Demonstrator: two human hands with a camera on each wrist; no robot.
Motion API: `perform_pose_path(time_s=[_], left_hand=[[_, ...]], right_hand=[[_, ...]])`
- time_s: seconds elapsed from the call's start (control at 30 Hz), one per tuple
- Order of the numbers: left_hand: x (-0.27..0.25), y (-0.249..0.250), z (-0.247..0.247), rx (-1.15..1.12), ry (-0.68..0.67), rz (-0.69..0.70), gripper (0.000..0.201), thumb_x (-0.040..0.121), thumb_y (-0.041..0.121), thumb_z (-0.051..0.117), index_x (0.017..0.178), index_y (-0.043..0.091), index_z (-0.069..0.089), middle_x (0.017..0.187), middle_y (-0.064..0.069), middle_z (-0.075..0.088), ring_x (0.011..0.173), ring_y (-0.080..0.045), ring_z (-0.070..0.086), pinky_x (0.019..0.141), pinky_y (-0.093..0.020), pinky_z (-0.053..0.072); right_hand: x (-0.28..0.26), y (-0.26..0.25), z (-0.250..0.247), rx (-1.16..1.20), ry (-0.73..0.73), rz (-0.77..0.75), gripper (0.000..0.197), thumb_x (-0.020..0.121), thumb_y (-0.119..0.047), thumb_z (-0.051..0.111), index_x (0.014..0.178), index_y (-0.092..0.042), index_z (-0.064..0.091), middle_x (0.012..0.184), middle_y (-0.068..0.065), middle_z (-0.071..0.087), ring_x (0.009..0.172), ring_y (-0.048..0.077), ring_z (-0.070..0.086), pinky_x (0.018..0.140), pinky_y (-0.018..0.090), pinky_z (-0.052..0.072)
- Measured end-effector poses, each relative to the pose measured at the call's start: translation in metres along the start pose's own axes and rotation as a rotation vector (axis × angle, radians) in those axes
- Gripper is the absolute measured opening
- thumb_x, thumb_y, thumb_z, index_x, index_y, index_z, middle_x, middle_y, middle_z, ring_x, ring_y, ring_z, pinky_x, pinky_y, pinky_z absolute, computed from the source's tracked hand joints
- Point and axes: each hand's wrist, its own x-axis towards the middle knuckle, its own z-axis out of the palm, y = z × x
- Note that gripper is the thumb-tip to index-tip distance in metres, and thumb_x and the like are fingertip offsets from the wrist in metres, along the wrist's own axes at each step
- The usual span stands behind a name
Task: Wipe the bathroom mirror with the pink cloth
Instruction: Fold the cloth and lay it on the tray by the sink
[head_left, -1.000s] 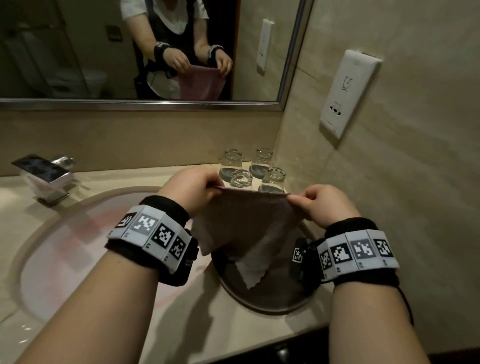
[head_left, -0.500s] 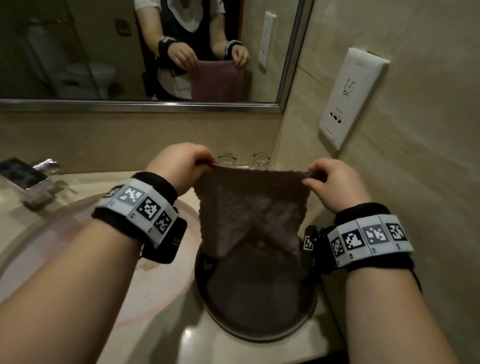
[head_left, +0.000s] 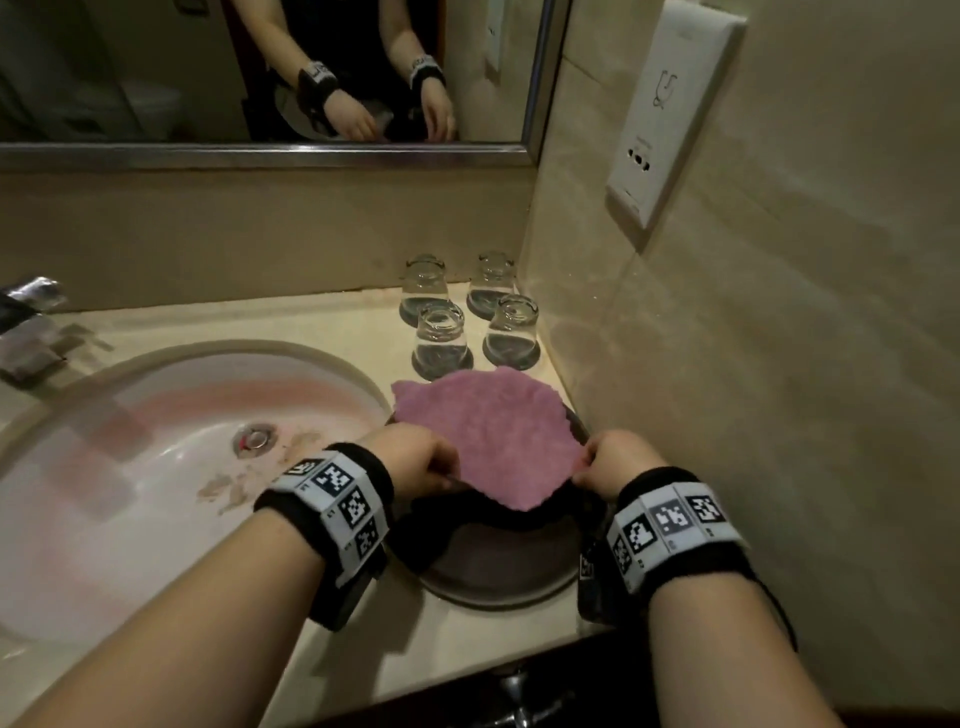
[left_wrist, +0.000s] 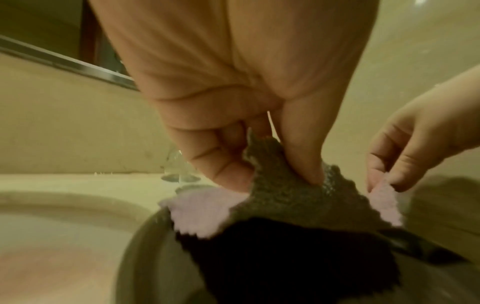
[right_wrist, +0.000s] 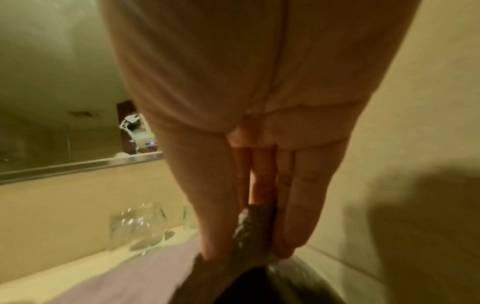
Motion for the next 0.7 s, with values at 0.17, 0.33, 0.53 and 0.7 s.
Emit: perform_pose_path(time_s=[0.17, 0.33, 0.53, 0.7], left_hand=[[-0.001, 0.007, 0.023, -0.039, -0.049, 0.016, 0.024, 0.091, 0.031, 0.056, 0.109, 0.019, 0.066, 0.109, -0.004, 0.068, 0.101, -0.022, 0.061, 0.083, -0.026, 0.044], [-0.005, 0.007, 0.02, -0.018, -0.028, 0.012, 0.022, 0.089, 0.031, 0.057, 0.106, 0.02, 0.065, 0.105, -0.003, 0.068, 0.089, -0.017, 0.058, 0.076, -0.024, 0.041], [-0.005, 0.011, 0.038, 0.037, -0.134, 0.0, 0.026, 0.092, 0.035, 0.053, 0.112, 0.022, 0.064, 0.112, -0.002, 0.067, 0.104, -0.021, 0.06, 0.087, -0.028, 0.046], [-0.005, 0.012, 0.047, 0.061, -0.209, -0.049, 0.037, 0.096, 0.043, 0.044, 0.112, 0.016, 0.065, 0.111, -0.006, 0.067, 0.104, -0.023, 0.06, 0.087, -0.031, 0.046]], right_hand=[[0.001, 0.009, 0.021, 0.037, -0.024, 0.037, 0.029, 0.094, -0.022, 0.045, 0.072, -0.011, 0.061, 0.115, 0.021, 0.064, 0.106, 0.032, 0.059, 0.073, 0.026, 0.036], [-0.008, 0.01, 0.017, 0.138, 0.182, -0.005, 0.037, 0.089, -0.019, 0.051, 0.053, -0.024, 0.042, 0.096, 0.017, 0.067, 0.088, 0.028, 0.06, 0.07, 0.025, 0.038], [0.0, 0.007, 0.033, -0.024, -0.073, 0.093, 0.033, 0.094, -0.019, 0.042, 0.113, -0.002, 0.063, 0.124, 0.019, 0.059, 0.113, 0.031, 0.056, 0.093, 0.032, 0.044], [0.005, 0.011, 0.045, -0.109, -0.18, 0.13, 0.033, 0.092, -0.023, 0.047, 0.114, -0.005, 0.062, 0.12, 0.016, 0.061, 0.106, 0.029, 0.059, 0.088, 0.034, 0.046]])
